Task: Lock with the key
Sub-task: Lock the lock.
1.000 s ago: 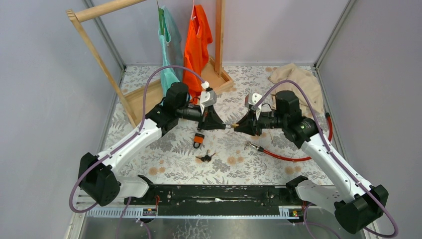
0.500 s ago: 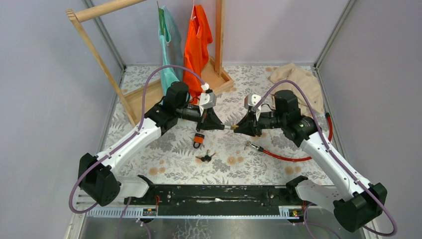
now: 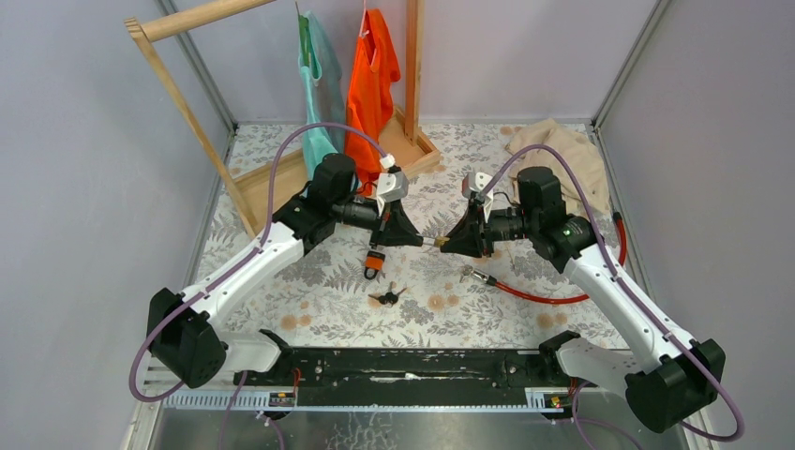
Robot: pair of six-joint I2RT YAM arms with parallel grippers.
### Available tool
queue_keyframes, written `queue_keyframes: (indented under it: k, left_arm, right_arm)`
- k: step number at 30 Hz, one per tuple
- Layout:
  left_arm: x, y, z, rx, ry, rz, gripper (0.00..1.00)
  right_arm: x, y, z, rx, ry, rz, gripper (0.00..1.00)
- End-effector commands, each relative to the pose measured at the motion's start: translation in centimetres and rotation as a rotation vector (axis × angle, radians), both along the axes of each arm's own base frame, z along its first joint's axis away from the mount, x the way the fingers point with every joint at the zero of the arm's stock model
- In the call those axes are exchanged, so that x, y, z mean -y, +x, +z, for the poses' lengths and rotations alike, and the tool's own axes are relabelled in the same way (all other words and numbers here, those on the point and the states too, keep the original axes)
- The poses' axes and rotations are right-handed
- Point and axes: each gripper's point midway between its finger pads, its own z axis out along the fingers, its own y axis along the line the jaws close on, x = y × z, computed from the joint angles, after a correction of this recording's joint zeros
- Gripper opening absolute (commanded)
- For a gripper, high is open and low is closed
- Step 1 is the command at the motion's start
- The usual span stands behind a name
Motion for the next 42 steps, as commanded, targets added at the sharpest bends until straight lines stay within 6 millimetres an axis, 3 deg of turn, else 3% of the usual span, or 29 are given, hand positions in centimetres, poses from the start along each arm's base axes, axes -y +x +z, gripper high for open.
queue_keyframes:
  k: [1, 31, 38, 42]
  left_arm:
    - [0.7, -0.9, 1.2, 0.001, -0.039, -0.044, 0.00]
    - [3.7, -2.7, -0.2, -0.054, -0.023, -0.133, 0.00]
    - [4.3, -3.1, -0.7, -0.066, -0.018, -0.145, 0.00]
    - [3.9, -2.9, -0.7, -0.051, -0.021, -0.131, 0.00]
  right_arm:
    - [-0.4, 0.7, 1.9, 0.026, 0.051, 0.001, 0.00]
    - [-1.2, 1.1, 2.8, -0.012, 0.113, 0.006, 0.00]
    - [-1.2, 1.7, 2.5, -0.001, 0.108, -0.024, 0.00]
    - [-0.5, 2.7, 1.4, 0.055, 0.048, -0.089, 0.00]
